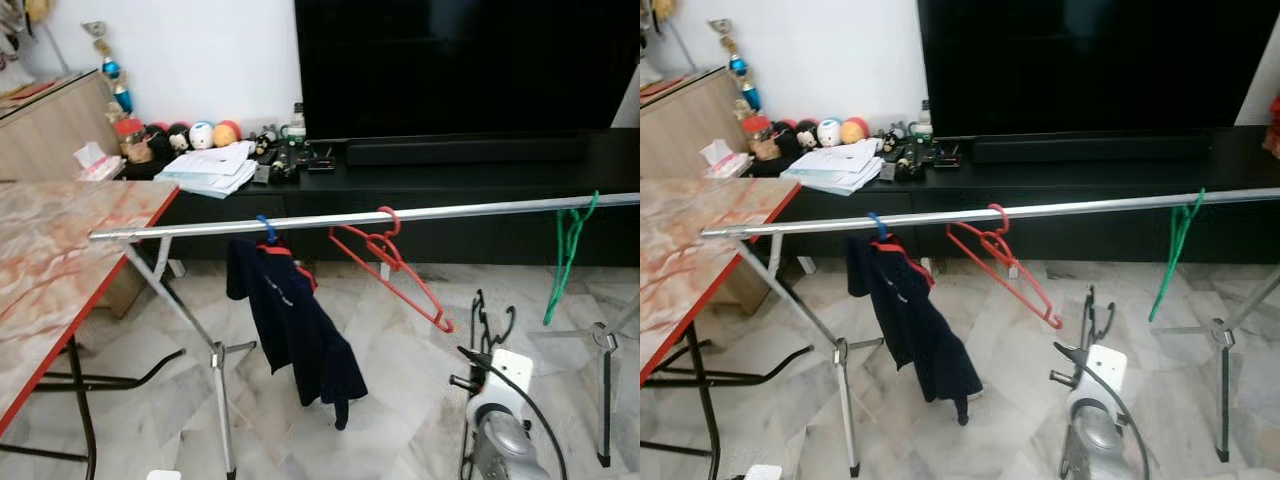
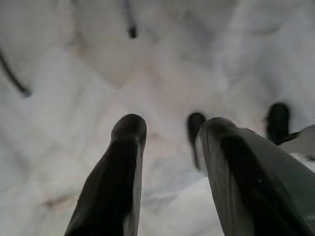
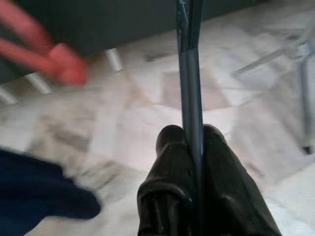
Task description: Hang hanger
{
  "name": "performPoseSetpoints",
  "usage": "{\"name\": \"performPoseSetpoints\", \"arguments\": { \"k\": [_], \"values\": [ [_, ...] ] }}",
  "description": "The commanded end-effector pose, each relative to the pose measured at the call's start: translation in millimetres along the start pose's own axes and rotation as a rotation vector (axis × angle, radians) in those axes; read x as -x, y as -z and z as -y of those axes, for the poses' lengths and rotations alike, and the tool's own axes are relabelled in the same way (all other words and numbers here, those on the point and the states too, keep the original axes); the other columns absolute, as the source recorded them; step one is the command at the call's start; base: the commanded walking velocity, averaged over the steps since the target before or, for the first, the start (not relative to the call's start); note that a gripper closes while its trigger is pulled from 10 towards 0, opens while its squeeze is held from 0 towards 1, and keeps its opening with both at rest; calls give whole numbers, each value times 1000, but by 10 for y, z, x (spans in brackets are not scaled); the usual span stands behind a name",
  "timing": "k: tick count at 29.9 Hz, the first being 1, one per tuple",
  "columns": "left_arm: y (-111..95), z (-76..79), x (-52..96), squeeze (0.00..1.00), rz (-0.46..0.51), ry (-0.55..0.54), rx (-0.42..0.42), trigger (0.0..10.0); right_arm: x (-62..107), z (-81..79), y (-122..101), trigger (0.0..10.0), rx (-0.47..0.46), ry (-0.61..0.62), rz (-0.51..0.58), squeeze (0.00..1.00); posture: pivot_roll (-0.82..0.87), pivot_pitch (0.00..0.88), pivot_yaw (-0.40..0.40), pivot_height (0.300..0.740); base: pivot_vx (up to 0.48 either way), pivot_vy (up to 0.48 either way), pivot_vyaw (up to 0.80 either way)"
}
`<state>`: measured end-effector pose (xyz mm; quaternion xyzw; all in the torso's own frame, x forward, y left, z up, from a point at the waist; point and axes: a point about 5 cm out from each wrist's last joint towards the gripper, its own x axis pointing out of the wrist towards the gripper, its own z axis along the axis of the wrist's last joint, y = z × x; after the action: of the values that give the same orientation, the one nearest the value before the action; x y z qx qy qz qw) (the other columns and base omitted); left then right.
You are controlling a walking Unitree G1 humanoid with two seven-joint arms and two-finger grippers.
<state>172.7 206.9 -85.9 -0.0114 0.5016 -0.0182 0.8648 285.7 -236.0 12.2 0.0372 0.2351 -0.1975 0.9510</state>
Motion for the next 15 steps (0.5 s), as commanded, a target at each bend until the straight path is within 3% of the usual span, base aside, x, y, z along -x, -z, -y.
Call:
{"name": "performPoseSetpoints", "arguments": {
  "k": [1,11,15],
  "values": [
    [14,-142,32,0,-15,-38,-19,10000,4,-134,-21,10000,-10,-15,2,0,-65,0,96,740,292,0,0],
    [5,-148,33,0,-16,-35,-19,10000,-42,-30,-129,10000,-41,47,29,0,-62,0,99,740,296,0,0],
    [5,-148,33,0,-15,-32,-19,10000,-71,122,-196,10000,-50,157,39,0,-59,0,100,740,298,0,0]
  ]
}}
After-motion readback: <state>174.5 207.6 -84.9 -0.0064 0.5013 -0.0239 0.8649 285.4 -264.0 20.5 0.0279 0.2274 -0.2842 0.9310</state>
